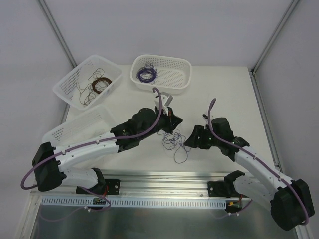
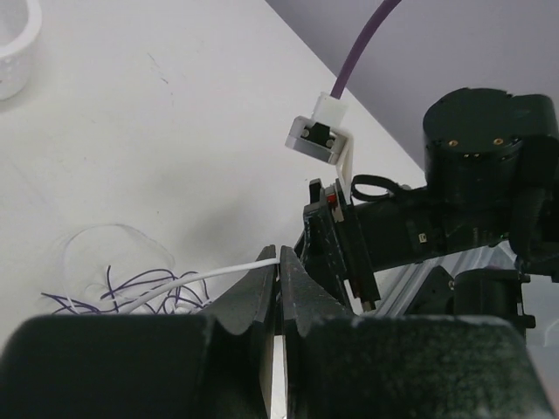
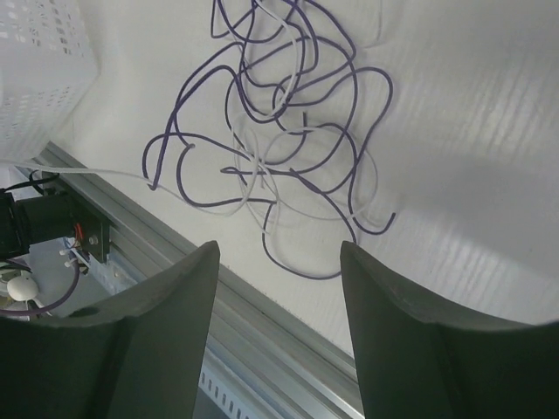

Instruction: Untangle the cables

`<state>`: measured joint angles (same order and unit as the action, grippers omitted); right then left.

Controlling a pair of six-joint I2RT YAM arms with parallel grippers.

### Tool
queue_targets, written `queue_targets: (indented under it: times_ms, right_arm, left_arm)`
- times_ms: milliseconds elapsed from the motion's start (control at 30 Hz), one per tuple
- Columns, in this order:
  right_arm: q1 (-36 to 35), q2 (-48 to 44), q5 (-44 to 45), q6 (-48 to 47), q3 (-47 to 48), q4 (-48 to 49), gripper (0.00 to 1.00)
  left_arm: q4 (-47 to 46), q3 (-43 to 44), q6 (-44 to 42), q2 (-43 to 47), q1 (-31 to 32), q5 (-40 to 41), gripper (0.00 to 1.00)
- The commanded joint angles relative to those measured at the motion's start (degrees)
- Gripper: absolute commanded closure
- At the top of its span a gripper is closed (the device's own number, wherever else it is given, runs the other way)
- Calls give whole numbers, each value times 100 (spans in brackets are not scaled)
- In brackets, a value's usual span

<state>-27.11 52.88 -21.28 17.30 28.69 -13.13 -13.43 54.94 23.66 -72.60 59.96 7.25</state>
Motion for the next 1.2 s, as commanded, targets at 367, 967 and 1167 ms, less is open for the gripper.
queue_targets:
  times_ms: [367, 967, 1167]
  right_arm:
    - [-505, 1215, -368, 774, -329, 2305, 39]
    - [-304, 2754, 80, 1724, -434, 2315, 69]
    - [83, 2499, 229, 1628, -548, 1876, 75]
  left_arm:
    - [25, 535, 332, 721, -2, 892, 100]
    - [1096, 2082, -581, 1696, -336, 1349, 100]
    - [1510, 2916, -1547, 1960, -389, 2148, 100]
